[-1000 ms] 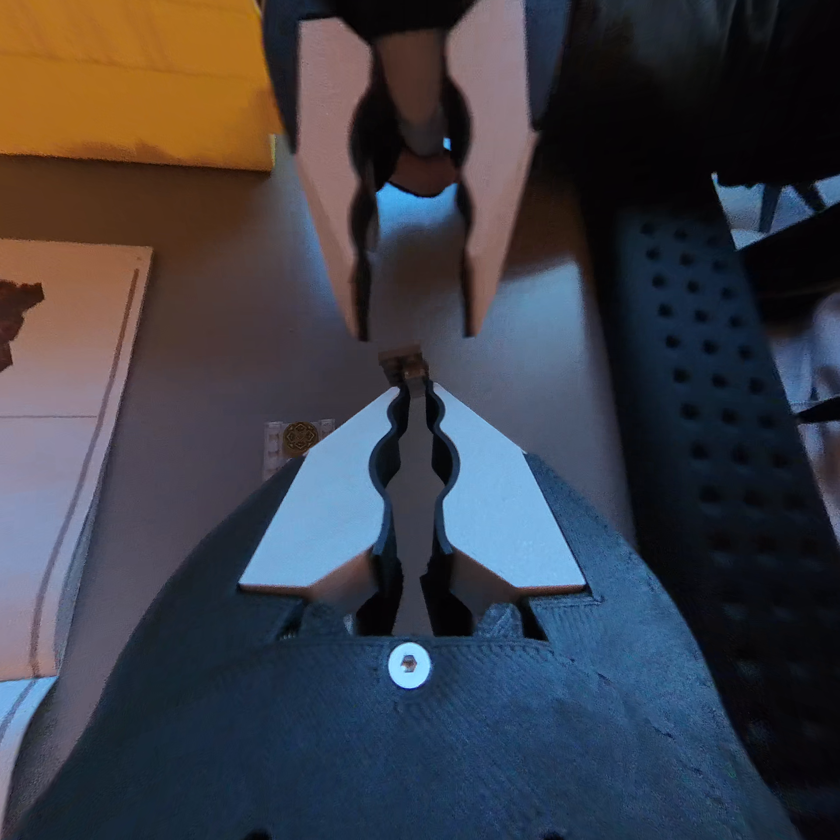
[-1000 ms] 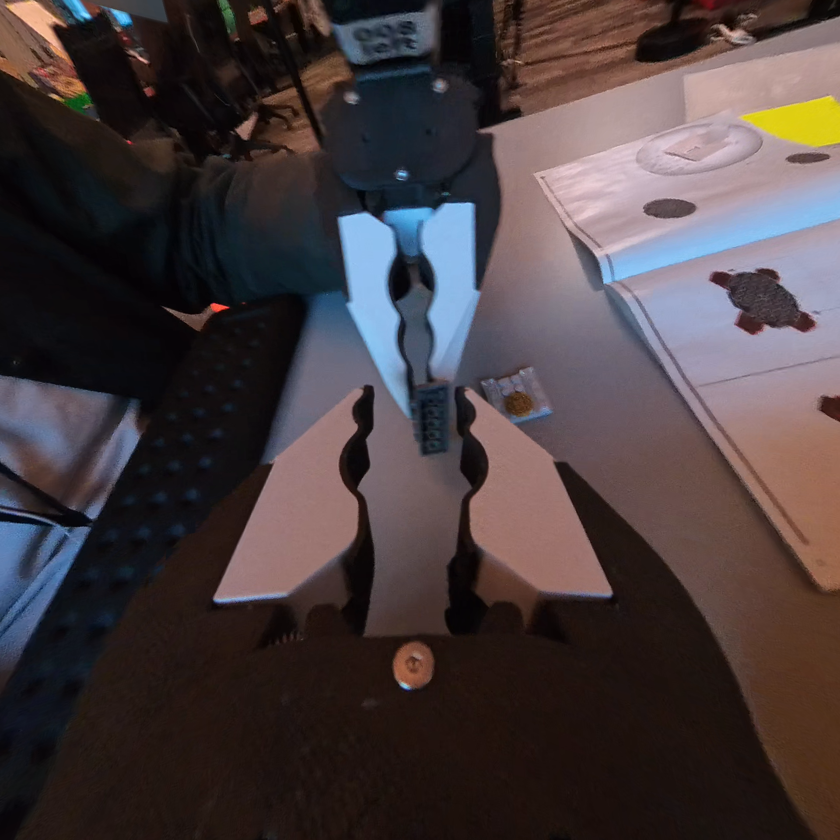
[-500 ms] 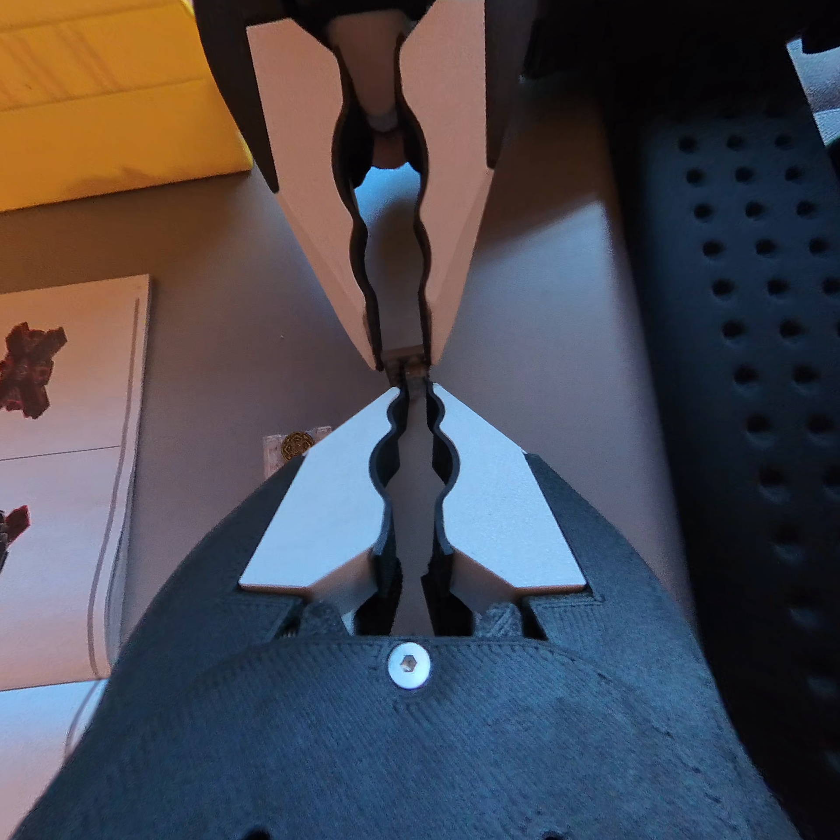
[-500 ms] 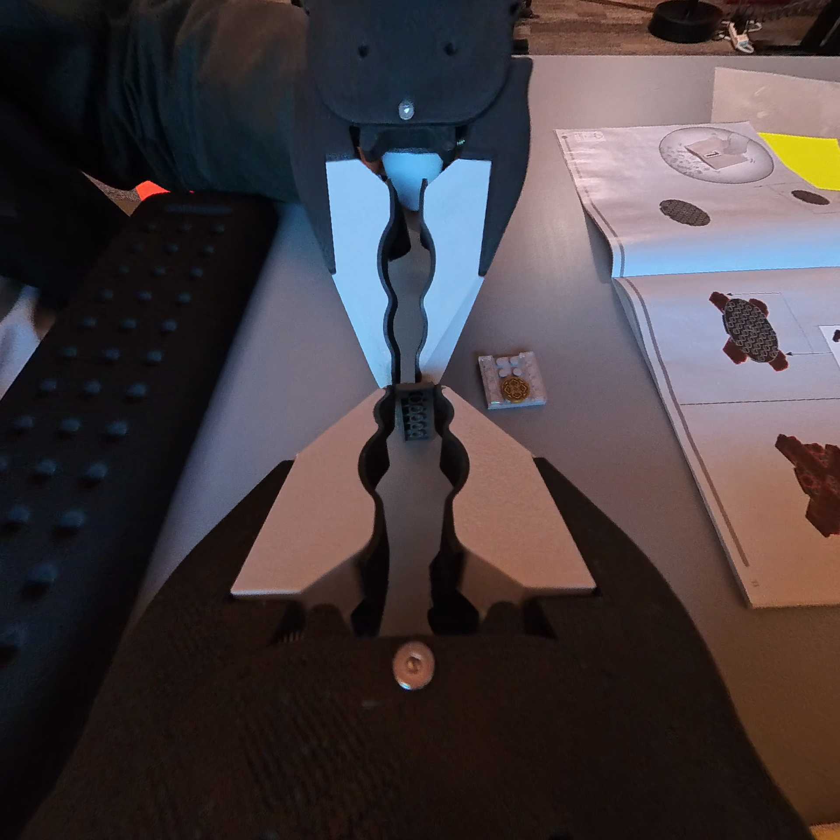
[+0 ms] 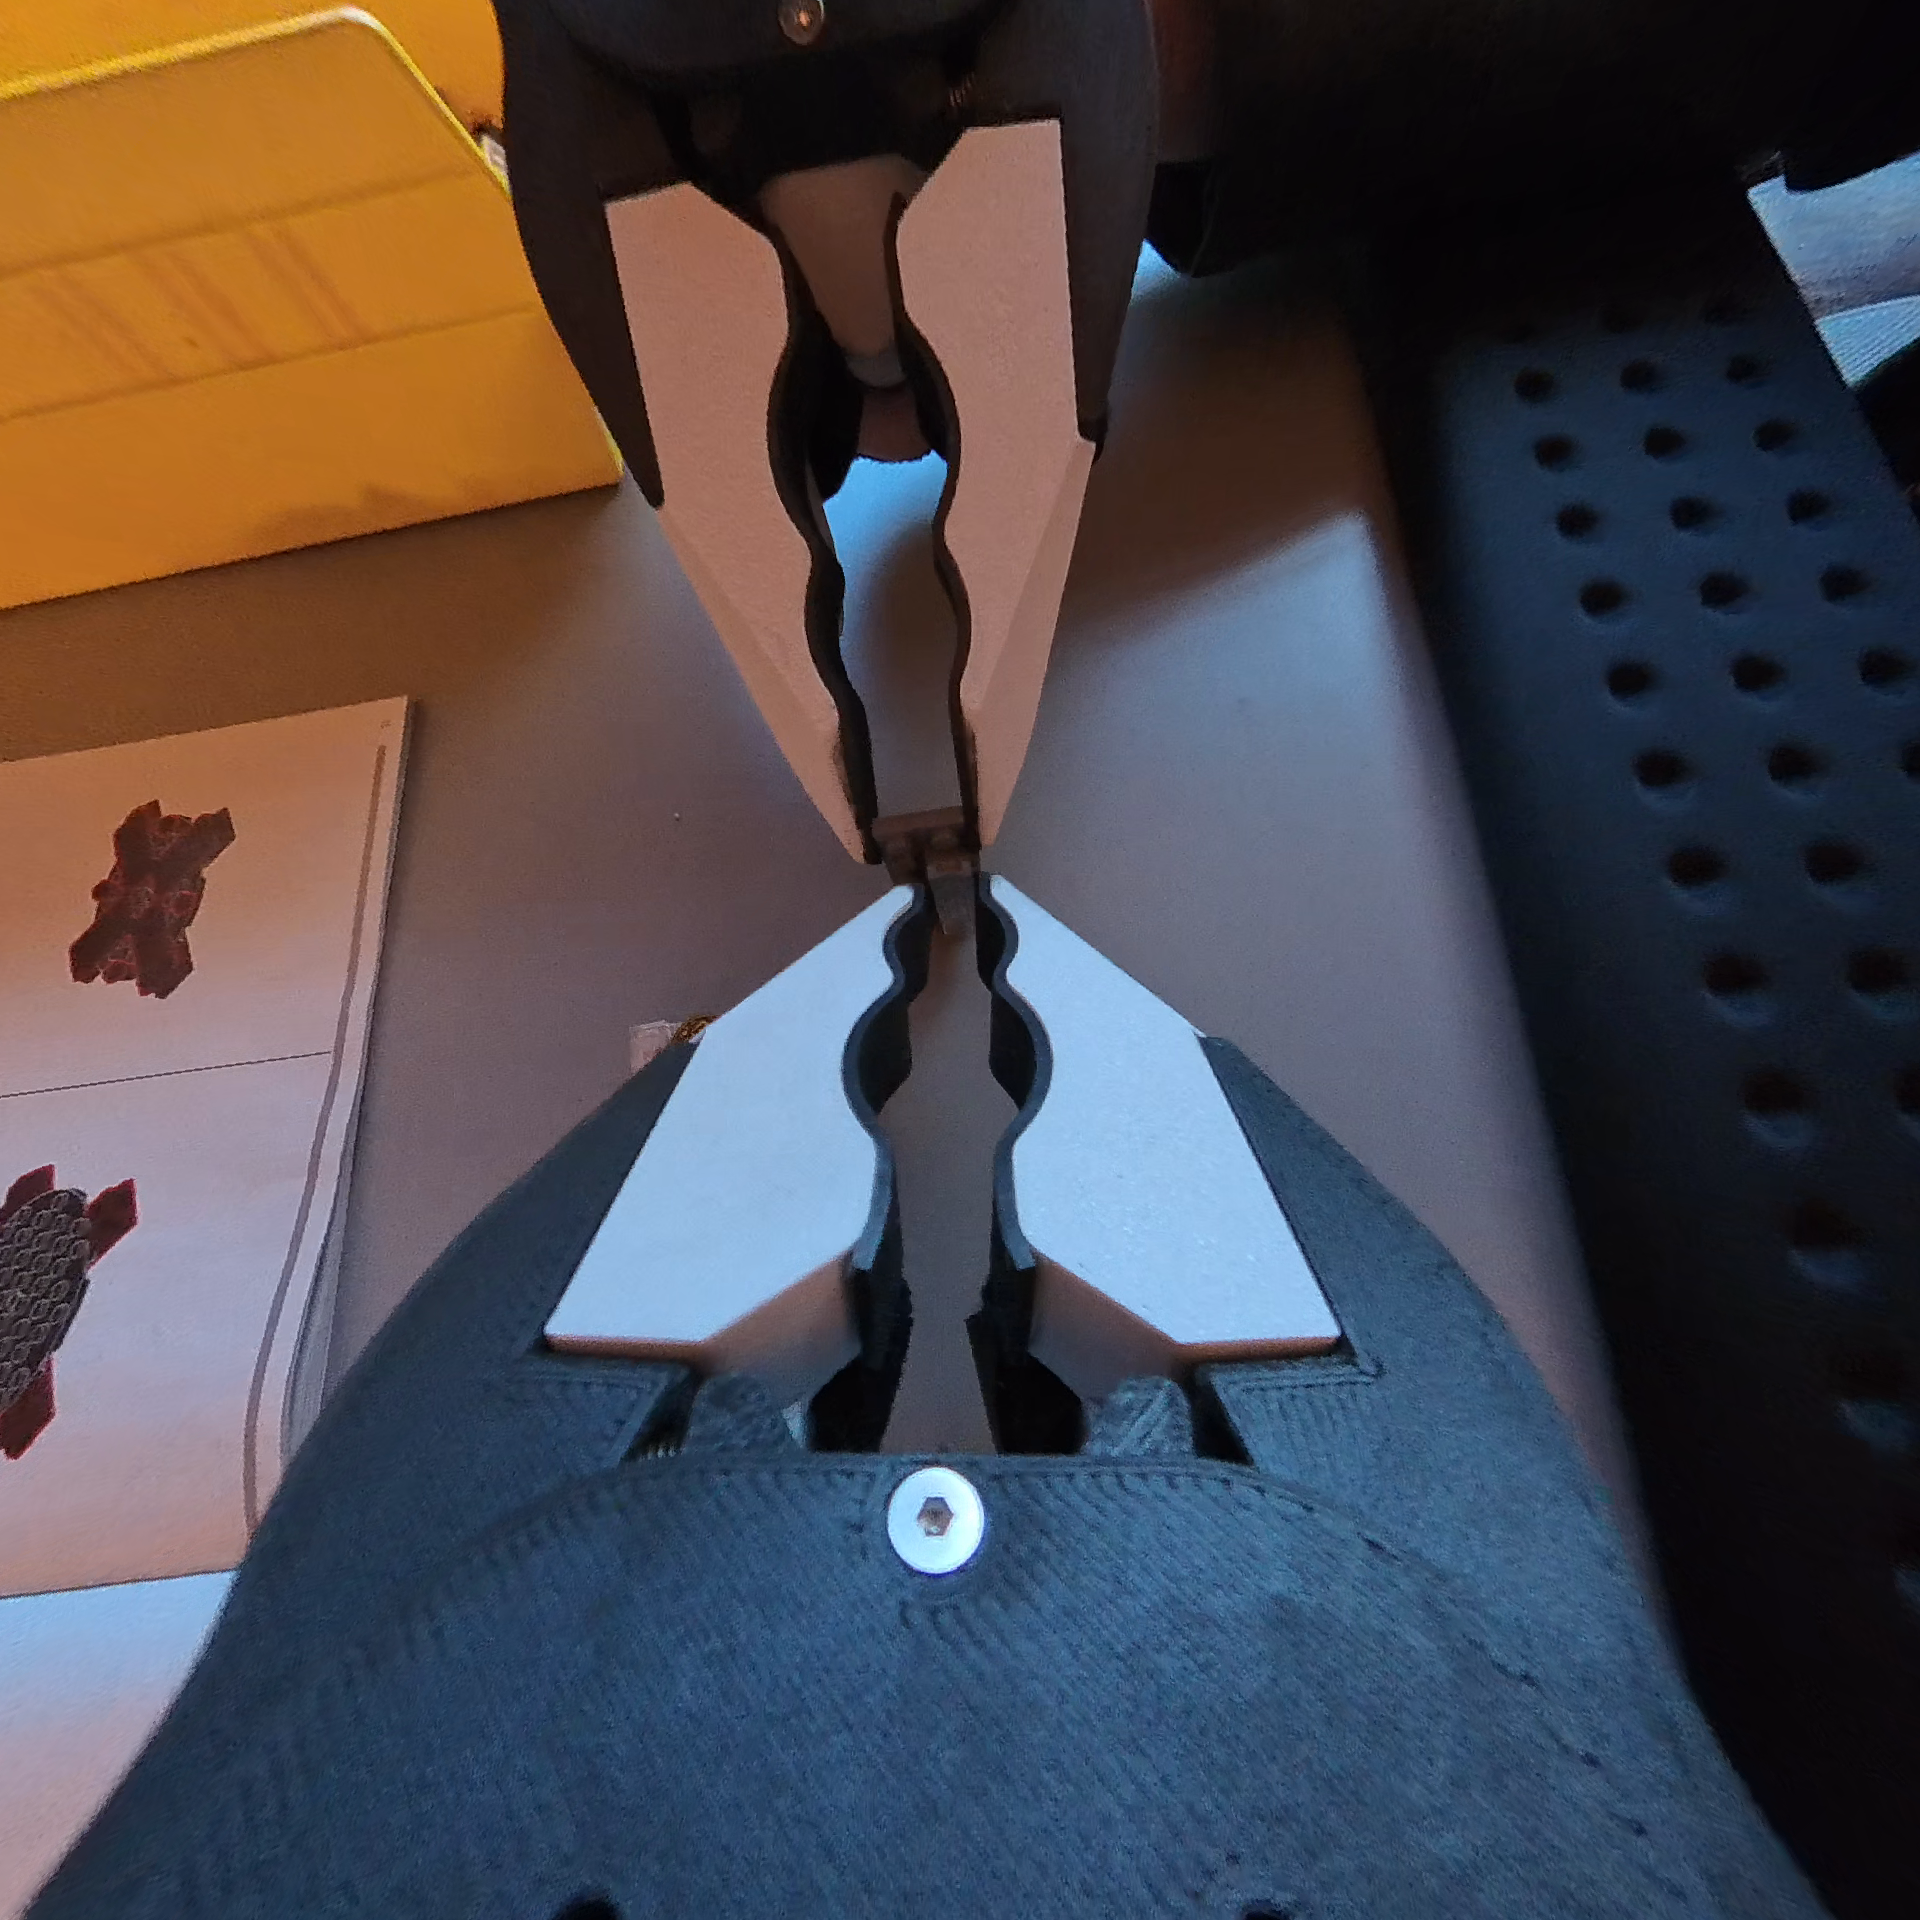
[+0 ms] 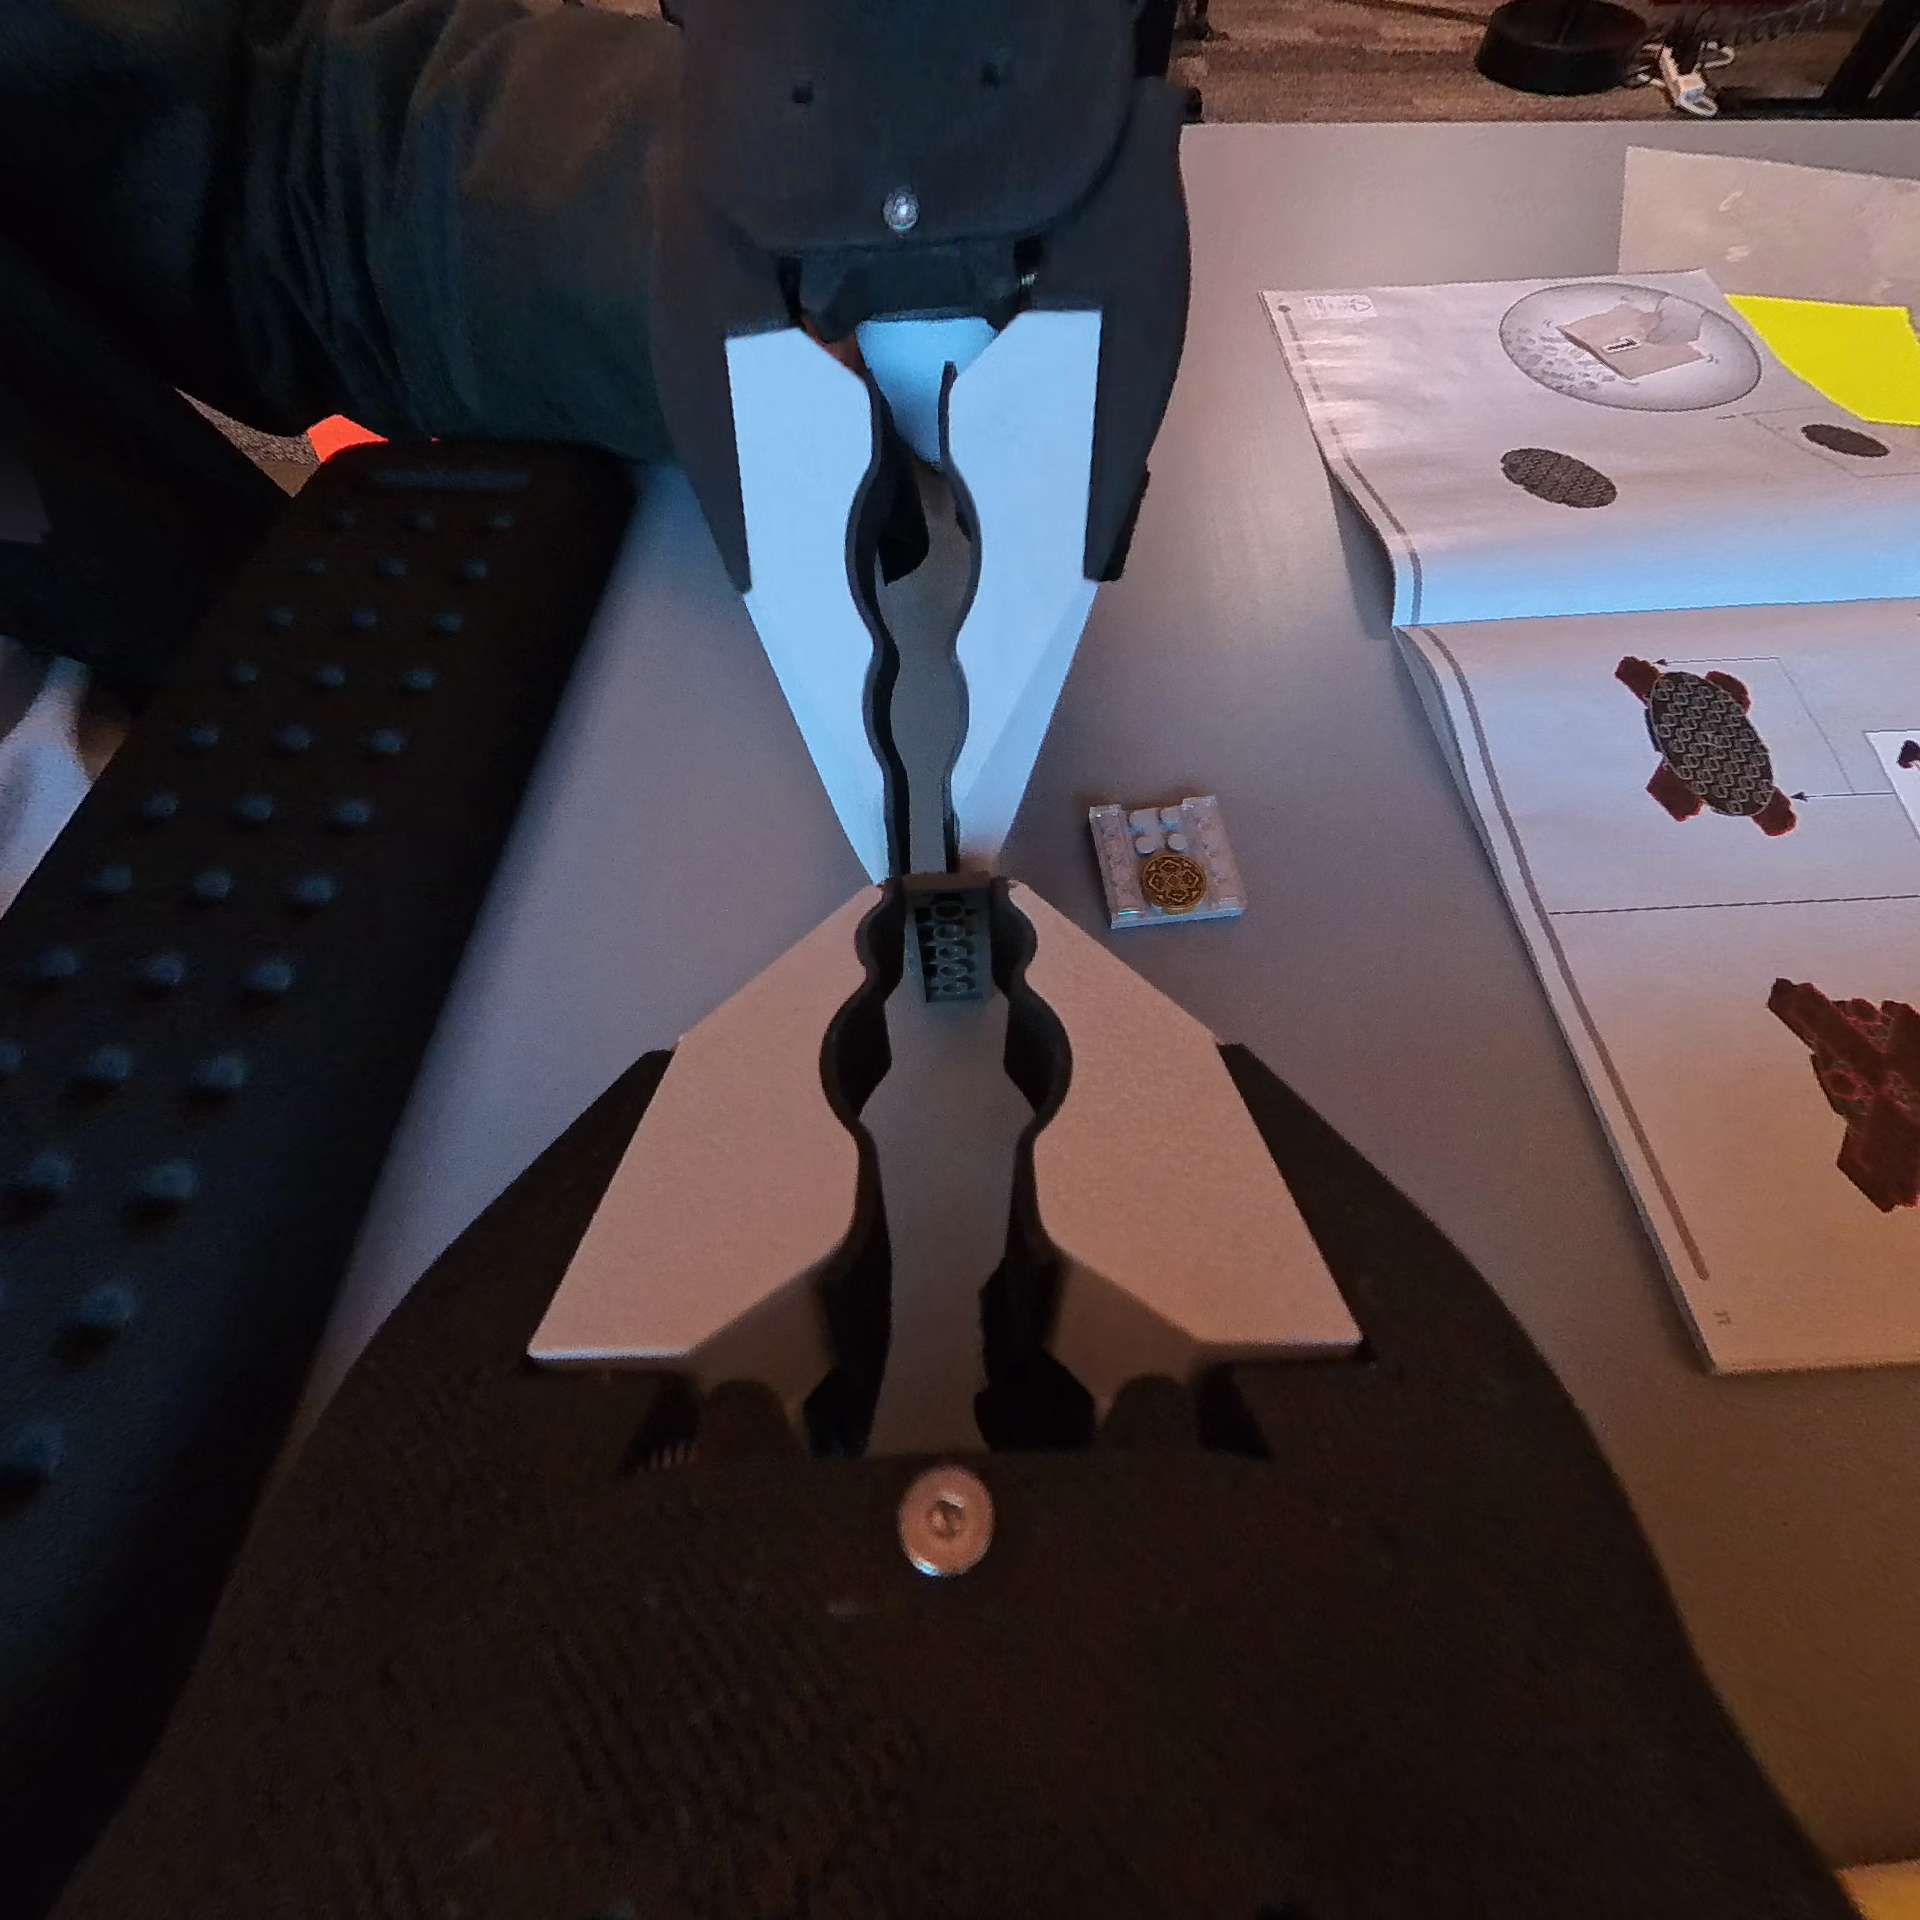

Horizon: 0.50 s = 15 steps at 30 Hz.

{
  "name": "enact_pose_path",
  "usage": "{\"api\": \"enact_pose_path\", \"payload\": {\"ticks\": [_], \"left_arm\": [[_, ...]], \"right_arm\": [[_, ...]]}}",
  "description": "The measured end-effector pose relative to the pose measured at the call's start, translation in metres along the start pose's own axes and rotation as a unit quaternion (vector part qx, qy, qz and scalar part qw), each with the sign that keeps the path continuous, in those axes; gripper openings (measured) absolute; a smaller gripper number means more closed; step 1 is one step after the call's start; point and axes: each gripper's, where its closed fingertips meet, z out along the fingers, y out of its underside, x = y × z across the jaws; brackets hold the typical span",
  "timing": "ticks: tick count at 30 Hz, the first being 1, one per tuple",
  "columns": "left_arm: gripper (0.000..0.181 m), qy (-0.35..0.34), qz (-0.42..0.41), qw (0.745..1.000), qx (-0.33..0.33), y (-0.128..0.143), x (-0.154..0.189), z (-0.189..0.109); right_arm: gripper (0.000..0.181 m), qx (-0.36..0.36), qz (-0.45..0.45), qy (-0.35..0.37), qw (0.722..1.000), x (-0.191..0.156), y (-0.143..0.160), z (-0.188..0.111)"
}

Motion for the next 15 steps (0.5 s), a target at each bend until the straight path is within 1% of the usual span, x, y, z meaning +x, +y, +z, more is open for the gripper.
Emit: {"api": "enact_pose_path", "payload": {"ticks": [8, 15], "left_arm": [[0.006, 0.005, -0.017, 1.0, 0.011, -0.0026, -0.0009, -0.0004], [0.006, 0.016, -0.027, 0.999, 0.009, -0.0033, -0.0007, 0.0029]], "right_arm": [[0.016, -0.003, 0.007, 0.009, 1.0, 0.0016, -0.0002, 0.0013], [0.015, -0.02, -0.012, 0.011, 1.0, 0.0012, 0.0027, -0.0011]]}}
